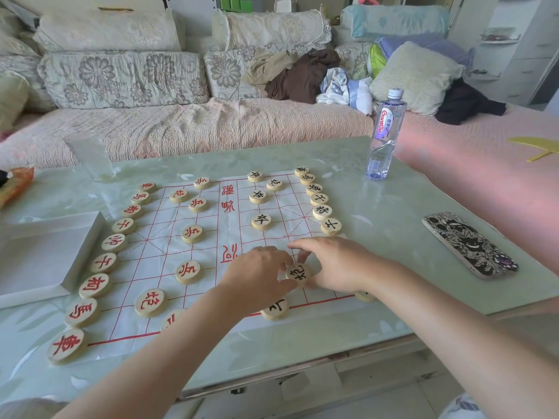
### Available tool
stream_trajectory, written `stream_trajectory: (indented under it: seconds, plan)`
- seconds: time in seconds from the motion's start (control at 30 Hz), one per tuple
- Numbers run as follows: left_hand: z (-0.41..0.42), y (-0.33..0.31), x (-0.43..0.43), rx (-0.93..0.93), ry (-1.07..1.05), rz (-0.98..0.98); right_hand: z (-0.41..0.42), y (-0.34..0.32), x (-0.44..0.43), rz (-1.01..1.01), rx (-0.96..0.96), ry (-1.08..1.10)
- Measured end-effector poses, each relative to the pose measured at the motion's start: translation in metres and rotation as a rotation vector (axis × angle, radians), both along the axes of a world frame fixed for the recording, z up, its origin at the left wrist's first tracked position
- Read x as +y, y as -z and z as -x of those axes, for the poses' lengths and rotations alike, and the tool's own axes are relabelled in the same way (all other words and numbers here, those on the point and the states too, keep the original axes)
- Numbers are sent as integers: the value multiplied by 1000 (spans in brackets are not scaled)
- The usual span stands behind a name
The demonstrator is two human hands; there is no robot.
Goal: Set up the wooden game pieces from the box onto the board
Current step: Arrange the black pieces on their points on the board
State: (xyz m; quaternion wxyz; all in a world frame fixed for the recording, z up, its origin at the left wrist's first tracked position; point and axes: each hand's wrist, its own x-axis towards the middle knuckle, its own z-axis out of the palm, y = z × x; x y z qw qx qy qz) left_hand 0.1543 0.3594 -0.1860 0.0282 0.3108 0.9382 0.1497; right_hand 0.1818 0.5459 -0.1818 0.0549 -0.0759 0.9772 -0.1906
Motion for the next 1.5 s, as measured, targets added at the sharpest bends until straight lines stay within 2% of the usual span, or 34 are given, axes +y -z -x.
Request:
stream_trajectory:
  seconds: [0.2,0.33,0.53,0.63,0.73,0.9,1.03,1.33,1.4,1.5]
  plan:
    - [-3,-1,1,-1,18,14,-7,-11,9,26,-21,10]
    - [-8,-6,5,55,24,-52,-18,-25,42,91,86,143]
    - [-36,-7,35,129,145,-83,-57,-17,78,5,-29,181]
    - [-49,0,54,180,173,-52,-73,-12,81,-47,-18,200]
    - [-59,9,67,147,155,-60,-79,-7,79,-133,34,223]
    - [-63,10,77,176,138,-22,-79,-3,80,-137,16,200]
    - [-67,7,82,161,118,-33,-80,-7,77,-226,1,246]
    - [-71,21,81,145,76,-92,-81,1,87,-14,-67,106]
    - [-70,22,80,133,60,-112,-79,2,87,-16,-48,129]
    - [-70,22,80,130,60,-126,-81,0,87,-127,-10,194]
